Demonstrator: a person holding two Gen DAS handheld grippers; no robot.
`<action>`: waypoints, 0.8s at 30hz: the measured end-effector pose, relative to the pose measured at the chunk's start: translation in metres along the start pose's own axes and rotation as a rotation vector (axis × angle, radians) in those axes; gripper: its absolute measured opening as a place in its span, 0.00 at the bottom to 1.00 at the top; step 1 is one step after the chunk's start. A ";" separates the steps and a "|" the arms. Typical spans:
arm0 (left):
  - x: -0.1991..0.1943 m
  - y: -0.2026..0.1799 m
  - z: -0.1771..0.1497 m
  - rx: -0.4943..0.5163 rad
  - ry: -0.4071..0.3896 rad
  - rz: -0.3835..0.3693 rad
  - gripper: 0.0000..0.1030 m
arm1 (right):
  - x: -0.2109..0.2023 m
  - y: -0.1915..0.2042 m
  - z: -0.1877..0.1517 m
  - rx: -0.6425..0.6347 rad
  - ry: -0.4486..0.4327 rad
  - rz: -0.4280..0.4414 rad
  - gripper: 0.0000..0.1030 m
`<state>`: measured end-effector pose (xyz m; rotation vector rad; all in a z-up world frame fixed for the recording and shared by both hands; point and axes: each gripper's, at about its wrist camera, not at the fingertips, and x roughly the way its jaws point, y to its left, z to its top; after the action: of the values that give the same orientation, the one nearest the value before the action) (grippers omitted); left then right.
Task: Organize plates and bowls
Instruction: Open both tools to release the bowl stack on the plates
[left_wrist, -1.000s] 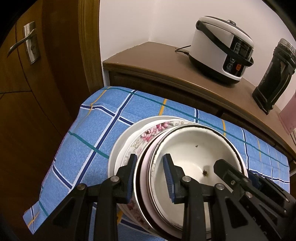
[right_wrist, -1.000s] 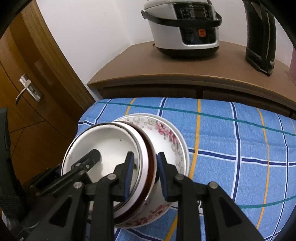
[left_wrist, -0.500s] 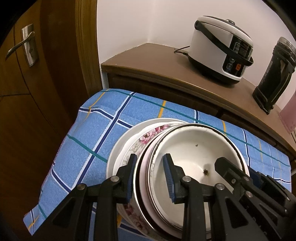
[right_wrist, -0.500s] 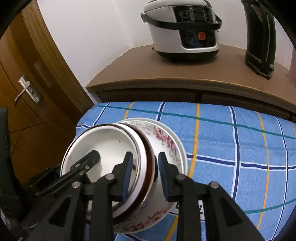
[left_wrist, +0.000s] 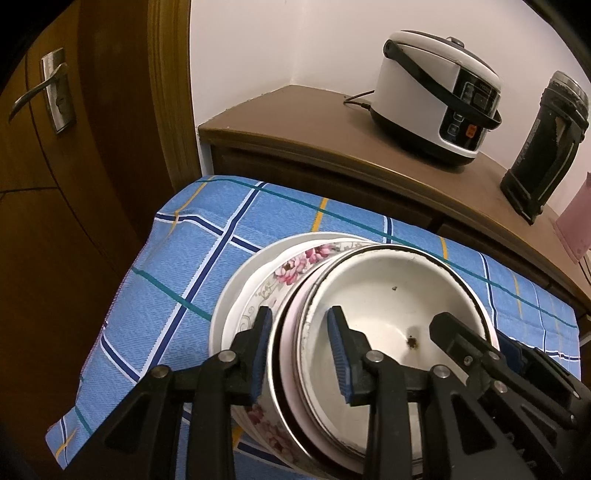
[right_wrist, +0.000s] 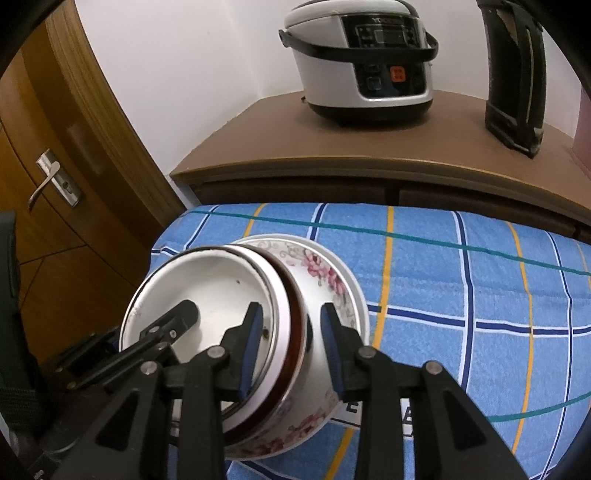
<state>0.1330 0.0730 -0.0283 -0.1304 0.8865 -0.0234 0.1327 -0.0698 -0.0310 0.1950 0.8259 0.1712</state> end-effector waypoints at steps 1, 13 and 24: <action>0.000 0.001 -0.001 -0.004 -0.002 0.006 0.42 | 0.000 -0.002 0.000 0.004 -0.002 0.000 0.34; 0.003 0.003 -0.001 -0.008 0.005 0.010 0.55 | -0.006 -0.009 -0.004 0.035 -0.022 0.003 0.40; 0.005 0.003 -0.002 -0.011 0.011 0.033 0.66 | -0.013 -0.006 -0.004 0.031 -0.046 0.013 0.40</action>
<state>0.1349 0.0758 -0.0339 -0.1256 0.8994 0.0113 0.1212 -0.0785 -0.0257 0.2323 0.7821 0.1654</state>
